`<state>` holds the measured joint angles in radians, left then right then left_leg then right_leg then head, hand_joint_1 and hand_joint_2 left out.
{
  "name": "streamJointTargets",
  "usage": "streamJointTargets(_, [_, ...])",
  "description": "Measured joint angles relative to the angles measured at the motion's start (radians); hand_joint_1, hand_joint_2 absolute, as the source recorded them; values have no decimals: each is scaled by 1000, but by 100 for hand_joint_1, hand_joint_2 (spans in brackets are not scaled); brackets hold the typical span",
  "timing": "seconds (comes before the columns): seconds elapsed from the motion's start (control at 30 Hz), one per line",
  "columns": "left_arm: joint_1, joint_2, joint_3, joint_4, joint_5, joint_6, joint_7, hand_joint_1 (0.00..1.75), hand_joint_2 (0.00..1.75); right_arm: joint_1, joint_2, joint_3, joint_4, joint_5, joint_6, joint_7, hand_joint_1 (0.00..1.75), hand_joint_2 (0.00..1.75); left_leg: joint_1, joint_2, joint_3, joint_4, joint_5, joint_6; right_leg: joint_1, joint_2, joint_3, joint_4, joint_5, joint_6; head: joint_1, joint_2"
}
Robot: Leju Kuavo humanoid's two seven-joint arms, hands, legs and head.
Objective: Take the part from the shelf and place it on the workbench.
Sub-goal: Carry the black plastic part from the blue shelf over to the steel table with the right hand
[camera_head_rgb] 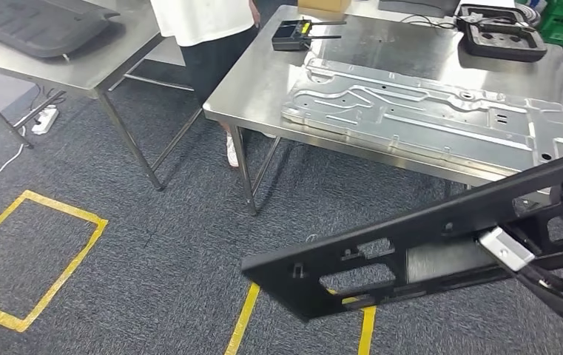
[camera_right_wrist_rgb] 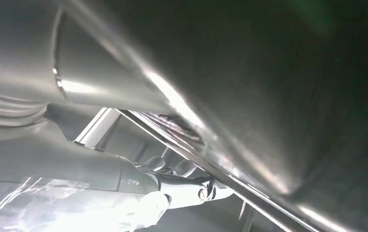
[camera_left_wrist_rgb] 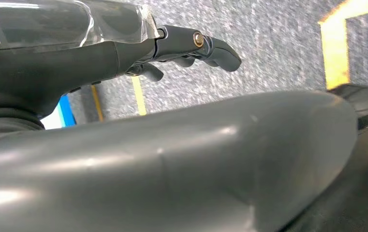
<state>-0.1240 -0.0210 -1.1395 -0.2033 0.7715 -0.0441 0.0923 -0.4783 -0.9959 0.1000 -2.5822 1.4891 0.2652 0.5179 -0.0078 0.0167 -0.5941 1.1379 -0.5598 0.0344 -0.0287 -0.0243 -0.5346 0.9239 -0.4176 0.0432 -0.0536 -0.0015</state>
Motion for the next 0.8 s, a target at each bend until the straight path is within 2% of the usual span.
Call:
streamJointTargets(0.03, [1,2,1,0,6,-1,-6,0,0,-23,8,22,0,23,13,-3,0,0,0,-5,-33,69,-26,-1,0,6,-3,0,2,-2,0,0])
streamJointTargets(0.07, [2,5,2,0,10,-3,-12,0,0,-43,18,46,0,43,24,-5,0,0,0,-6,-53,109,-34,-1,1,11,-5,0,3,-4,0,0])
streamJointTargets(0.1, [3,8,3,0,12,-4,-15,0,0,-59,27,70,0,57,31,-5,0,0,0,-7,-53,106,-22,1,1,16,-5,0,4,-5,0,0])
streamJointTargets(0.13, [3,12,3,0,12,-4,-18,0,0,-71,35,92,0,66,35,-4,0,0,0,-7,-32,61,8,4,1,20,-5,0,5,-4,0,0])
streamJointTargets(0.2, [2,18,3,0,11,-4,-24,0,0,-91,46,126,0,76,38,3,0,0,-1,-16,41,-97,82,13,2,25,-4,2,6,-1,0,0])
streamJointTargets(0.23, [2,21,3,0,11,-4,-26,0,0,-96,50,137,0,78,38,7,0,0,-1,-21,69,-161,108,16,3,27,-5,2,7,2,0,0])
streamJointTargets(0.27, [2,23,3,0,11,-4,-28,0,0,-99,53,149,0,80,38,11,0,0,-3,-25,85,-199,121,18,5,28,-7,2,9,6,0,0])
streamJointTargets(0.37, [3,25,4,0,11,-4,-30,0,0,-102,59,176,0,81,38,16,0,0,-5,-25,84,-215,132,28,2,29,-10,0,13,21,1,0])
streamJointTargets(0.4, [3,26,4,0,11,-4,-30,0,0,-103,61,183,0,81,37,18,0,0,-4,-23,83,-217,137,34,0,29,-16,13,2,25,1,0])
streamJointTargets(0.43, [2,27,4,0,11,-3,-30,0,0,-104,62,189,0,80,36,20,0,0,-2,-22,83,-220,141,39,0,28,-29,46,-23,29,1,0])
streamJointTargets(0.47, [2,28,4,0,11,-2,-31,0,0,-104,64,194,0,77,34,22,0,0,-1,-21,81,-221,144,43,0,27,-52,103,-58,31,2,0])
streamJointTargets(0.53, [2,29,4,0,11,0,-34,0,0,-97,65,202,0,62,28,27,0,0,-4,-20,78,-221,147,48,1,27,-110,246,-129,35,2,0])
streamJointTargets(0.57, [3,29,4,0,12,0,-36,0,0,-91,66,205,0,53,24,28,0,0,-6,-19,76,-220,147,49,1,27,-129,294,-144,35,2,0])
streamJointTargets(0.6, [5,30,4,0,12,0,-38,0,0,-86,66,207,0,43,21,29,0,0,-8,-19,76,-220,148,50,2,27,-129,303,-140,33,2,0])
streamJointTargets(0.63, [5,30,4,0,13,0,-41,0,0,-83,66,208,0,35,17,29,0,0,-9,-18,76,-220,148,50,3,27,-108,270,-116,30,2,0])
streamJointTargets(0.7, [5,30,4,0,14,0,-41,0,0,-81,66,208,0,28,12,29,0,0,-12,-18,80,-220,148,50,7,22,-28,123,-52,19,2,0])
streamJointTargets(0.73, [4,30,4,0,16,0,-38,0,0,-81,66,208,0,28,11,28,0,0,-14,-17,79,-219,148,48,12,18,6,55,-31,13,2,0])
streamJointTargets(0.77, [3,30,4,0,18,0,-34,0,0,-81,66,208,0,29,10,27,0,0,-16,-17,78,-218,149,46,16,15,26,13,-21,9,2,0])
streamJointTargets(0.8, [3,30,4,0,20,0,-30,0,0,-81,66,208,0,30,10,25,0,0,-17,-16,75,-217,150,42,20,14,32,-5,-21,6,2,0])
